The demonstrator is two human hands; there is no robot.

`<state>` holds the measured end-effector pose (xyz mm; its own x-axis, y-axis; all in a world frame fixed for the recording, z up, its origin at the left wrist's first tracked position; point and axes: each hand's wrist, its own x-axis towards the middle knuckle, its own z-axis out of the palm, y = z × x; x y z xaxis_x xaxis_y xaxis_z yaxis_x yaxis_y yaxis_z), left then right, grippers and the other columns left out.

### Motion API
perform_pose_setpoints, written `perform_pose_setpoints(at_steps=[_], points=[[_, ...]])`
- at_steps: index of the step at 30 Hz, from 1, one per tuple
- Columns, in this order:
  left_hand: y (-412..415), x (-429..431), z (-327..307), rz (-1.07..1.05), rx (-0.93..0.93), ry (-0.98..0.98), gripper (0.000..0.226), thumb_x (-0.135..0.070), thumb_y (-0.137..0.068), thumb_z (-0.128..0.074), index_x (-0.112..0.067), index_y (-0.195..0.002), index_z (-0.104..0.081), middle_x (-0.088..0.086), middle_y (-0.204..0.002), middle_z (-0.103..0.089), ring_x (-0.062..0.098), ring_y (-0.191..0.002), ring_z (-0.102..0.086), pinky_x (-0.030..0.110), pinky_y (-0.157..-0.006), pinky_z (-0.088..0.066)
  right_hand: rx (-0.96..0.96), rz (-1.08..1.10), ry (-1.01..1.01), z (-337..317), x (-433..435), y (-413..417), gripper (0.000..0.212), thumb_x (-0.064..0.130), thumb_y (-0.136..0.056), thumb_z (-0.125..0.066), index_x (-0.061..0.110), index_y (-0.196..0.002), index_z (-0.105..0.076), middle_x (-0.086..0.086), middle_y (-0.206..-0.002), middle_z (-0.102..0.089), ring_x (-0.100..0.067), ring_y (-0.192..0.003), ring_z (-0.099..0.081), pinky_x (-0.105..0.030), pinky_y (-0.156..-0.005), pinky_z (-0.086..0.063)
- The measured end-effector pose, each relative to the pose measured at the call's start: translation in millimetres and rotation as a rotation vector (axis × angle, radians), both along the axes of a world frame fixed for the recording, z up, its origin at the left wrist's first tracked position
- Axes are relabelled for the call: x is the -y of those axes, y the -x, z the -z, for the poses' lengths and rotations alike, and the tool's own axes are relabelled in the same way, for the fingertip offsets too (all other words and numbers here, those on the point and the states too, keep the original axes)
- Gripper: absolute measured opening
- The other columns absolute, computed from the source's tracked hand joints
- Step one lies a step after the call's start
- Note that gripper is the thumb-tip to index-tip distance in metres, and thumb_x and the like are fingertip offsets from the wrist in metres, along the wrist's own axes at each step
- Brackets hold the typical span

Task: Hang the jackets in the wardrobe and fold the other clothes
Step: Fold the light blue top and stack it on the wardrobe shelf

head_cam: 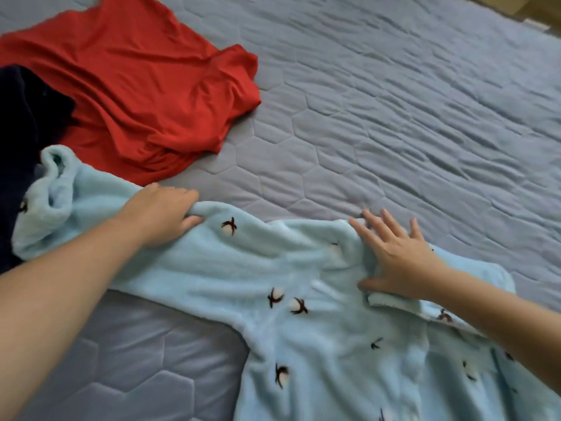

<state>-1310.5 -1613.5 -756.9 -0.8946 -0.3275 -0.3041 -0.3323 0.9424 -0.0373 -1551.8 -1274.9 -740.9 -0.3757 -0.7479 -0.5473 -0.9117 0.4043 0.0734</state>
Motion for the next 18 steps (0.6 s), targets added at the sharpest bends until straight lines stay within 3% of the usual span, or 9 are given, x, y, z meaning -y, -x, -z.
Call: perform_pose_setpoints(at_steps=[2, 4, 6, 9, 12, 13, 15, 18], points=[[5, -6, 2, -0.063, -0.062, -0.017, 0.025, -0.044, -0.092, -0.05, -0.021, -0.086, -0.043, 0.005, -0.095, -0.066, 0.028, -0.091, -0.063, 0.035, -0.068, -0.031, -0.081, 0.039, 0.091, 0, -8, 9, 0.069, 0.047, -0.081, -0.055, 0.029, -0.143, -0.031, 0.002, -0.143, -0.039, -0.026, -0.13, -0.04, -0.048, -0.103, -0.037], [7, -5, 2, -0.169, -0.161, 0.021, 0.025, -0.038, -0.091, -0.057, -0.016, -0.085, -0.047, 0.012, -0.093, -0.067, 0.033, -0.086, -0.063, 0.036, -0.064, -0.03, -0.046, 0.184, 0.297, 1, 4, 35, 0.031, 0.017, -0.087, -0.052, 0.02, -0.118, -0.059, -0.003, -0.117, -0.06, -0.029, -0.105, -0.056, -0.038, -0.08, -0.047], [6, 0, 2, -0.269, -0.146, 0.07, 0.024, -0.033, -0.089, -0.06, -0.011, -0.09, -0.049, 0.016, -0.095, -0.065, 0.037, -0.088, -0.063, 0.04, -0.069, -0.037, 0.055, 0.42, 0.319, -4, 22, 70, 0.024, 0.007, -0.089, -0.052, 0.017, -0.104, -0.067, -0.005, -0.109, -0.067, -0.027, -0.097, -0.059, -0.033, -0.075, -0.047], [7, -9, 5, -0.352, -0.138, 0.132, 0.024, -0.02, -0.084, -0.064, -0.004, -0.098, -0.053, 0.021, -0.096, -0.06, 0.04, -0.092, -0.058, 0.048, -0.076, -0.038, 0.279, 0.694, 0.427, -26, 23, 98, 0.018, 0.01, -0.086, -0.065, 0.018, -0.103, -0.067, -0.002, -0.097, -0.068, -0.017, -0.086, -0.061, -0.025, -0.076, -0.044], [20, -47, -3, -0.315, -0.277, 0.1, 0.038, -0.005, -0.067, -0.07, 0.0, -0.102, -0.058, 0.024, -0.098, -0.055, 0.04, -0.091, -0.054, 0.048, -0.076, -0.037, 0.244, 0.687, 0.535, -53, -11, 80, 0.023, 0.003, -0.082, -0.058, 0.024, -0.075, -0.063, 0.007, -0.073, -0.068, -0.011, -0.069, -0.06, -0.019, -0.062, -0.043], [27, -63, -8, -0.264, -0.332, 0.062, 0.041, -0.005, -0.064, -0.071, -0.003, -0.102, -0.059, 0.021, -0.1, -0.056, 0.038, -0.092, -0.054, 0.047, -0.078, -0.037, 0.246, 0.685, 0.478, -56, -26, 70, 0.026, 0.001, -0.08, -0.055, 0.026, -0.073, -0.061, 0.009, -0.071, -0.067, -0.012, -0.069, -0.06, -0.019, -0.061, -0.043], [47, -98, -18, -0.165, -0.422, -0.09, 0.035, -0.006, -0.065, -0.07, -0.007, -0.098, -0.06, 0.014, -0.096, -0.057, 0.035, -0.09, -0.056, 0.045, -0.079, -0.039, 0.19, 0.682, 0.288, -51, -58, 54, 0.02, 0.004, -0.082, -0.055, 0.021, -0.089, -0.061, 0.0, -0.095, -0.067, -0.02, -0.086, -0.059, -0.027, -0.071, -0.043], [92, -156, -29, -0.225, -0.43, -0.584, 0.017, -0.016, -0.08, -0.062, -0.014, -0.096, -0.057, 0.0, -0.088, -0.059, 0.026, -0.087, -0.057, 0.038, -0.077, -0.045, 0.029, 0.969, 0.256, -41, -91, 46, 0.037, 0.014, -0.087, -0.055, 0.01, -0.124, -0.05, -0.016, -0.127, -0.049, -0.033, -0.118, -0.045, -0.038, -0.095, -0.039]])
